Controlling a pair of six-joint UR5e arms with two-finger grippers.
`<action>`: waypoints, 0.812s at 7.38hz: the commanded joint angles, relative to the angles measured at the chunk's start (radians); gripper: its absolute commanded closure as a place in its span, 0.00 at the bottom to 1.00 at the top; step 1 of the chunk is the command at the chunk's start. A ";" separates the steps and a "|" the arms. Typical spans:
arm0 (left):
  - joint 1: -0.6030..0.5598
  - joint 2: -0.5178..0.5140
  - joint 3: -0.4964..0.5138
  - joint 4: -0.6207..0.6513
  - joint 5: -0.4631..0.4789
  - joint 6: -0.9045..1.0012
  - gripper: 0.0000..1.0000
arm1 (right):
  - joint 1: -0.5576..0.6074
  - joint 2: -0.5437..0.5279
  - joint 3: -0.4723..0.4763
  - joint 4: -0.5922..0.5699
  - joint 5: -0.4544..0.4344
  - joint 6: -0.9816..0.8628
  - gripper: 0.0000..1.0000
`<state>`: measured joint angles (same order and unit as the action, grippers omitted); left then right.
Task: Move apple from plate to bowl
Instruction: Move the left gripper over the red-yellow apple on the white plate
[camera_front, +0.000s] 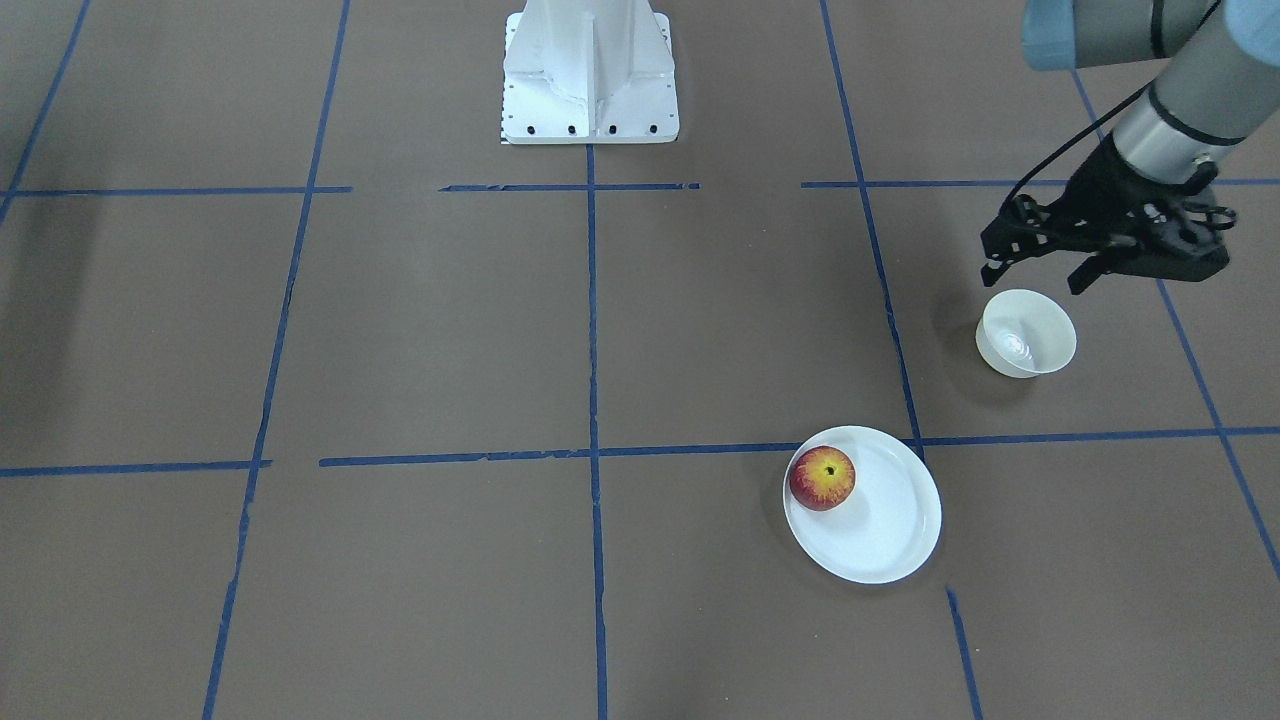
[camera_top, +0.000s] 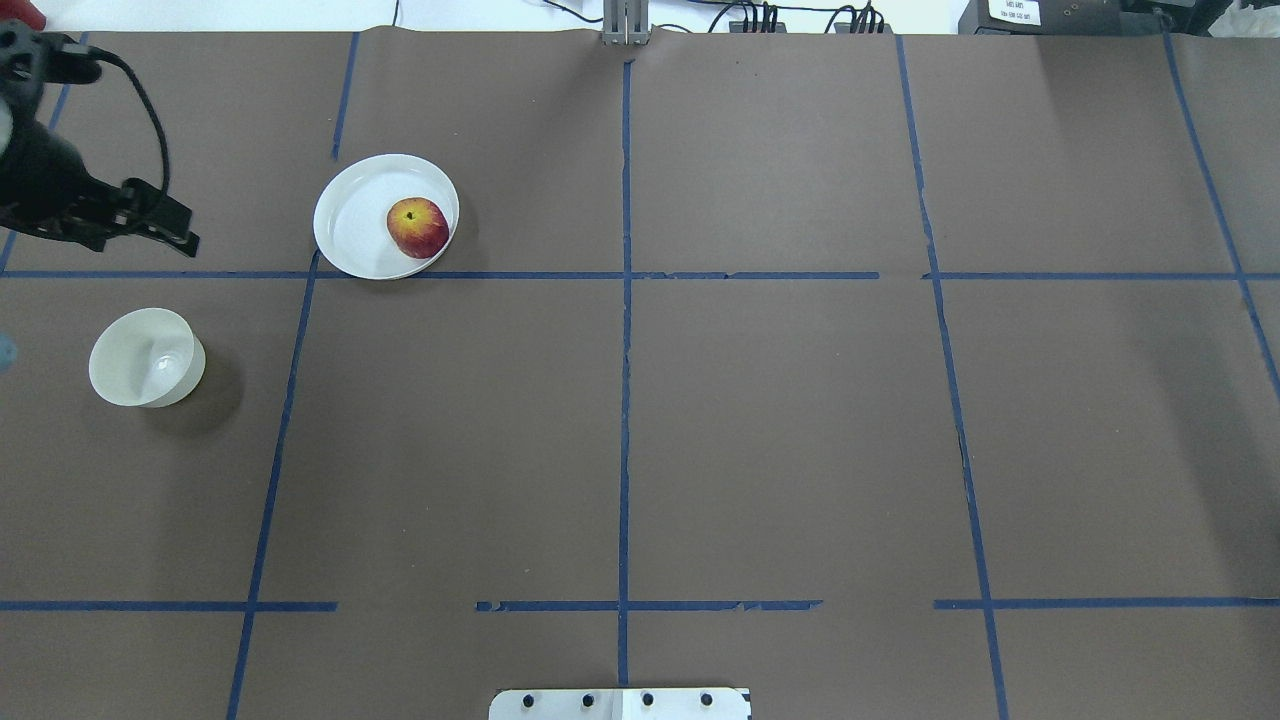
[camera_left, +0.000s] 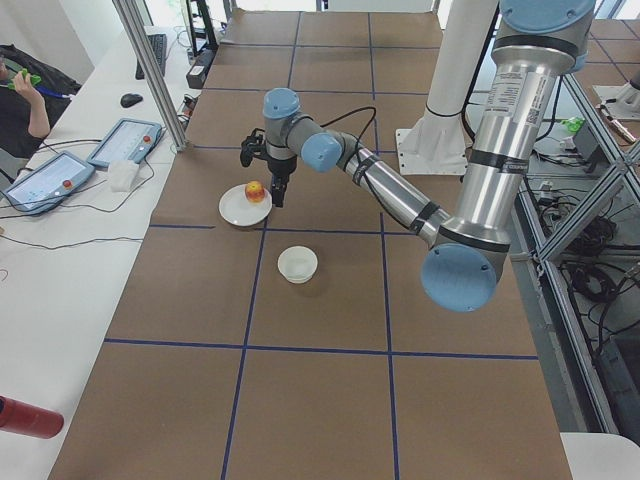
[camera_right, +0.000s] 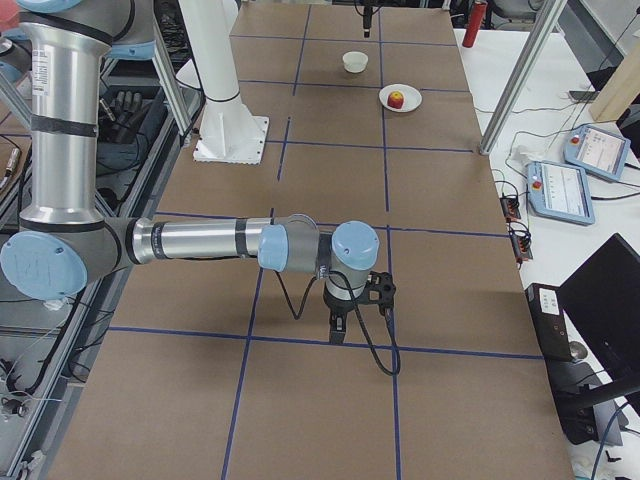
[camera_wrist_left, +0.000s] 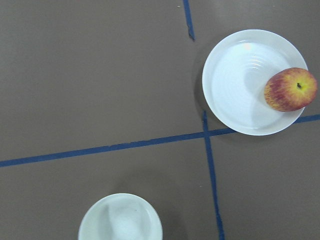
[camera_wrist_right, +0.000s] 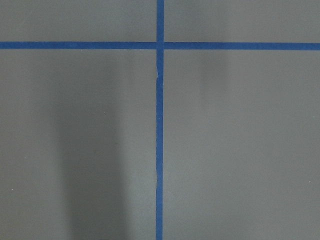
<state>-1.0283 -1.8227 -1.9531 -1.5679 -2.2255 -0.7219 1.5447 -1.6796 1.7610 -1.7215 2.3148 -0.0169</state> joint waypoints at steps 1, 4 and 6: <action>0.063 -0.158 0.156 -0.003 0.001 -0.135 0.00 | 0.000 0.000 0.000 0.000 0.000 0.000 0.00; 0.085 -0.413 0.496 -0.037 0.035 -0.152 0.00 | 0.000 0.000 0.000 0.000 0.000 0.000 0.00; 0.112 -0.455 0.627 -0.178 0.044 -0.194 0.00 | 0.000 0.000 0.000 0.000 0.000 0.000 0.00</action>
<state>-0.9364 -2.2451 -1.4198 -1.6534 -2.1893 -0.8849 1.5447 -1.6797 1.7610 -1.7211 2.3148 -0.0168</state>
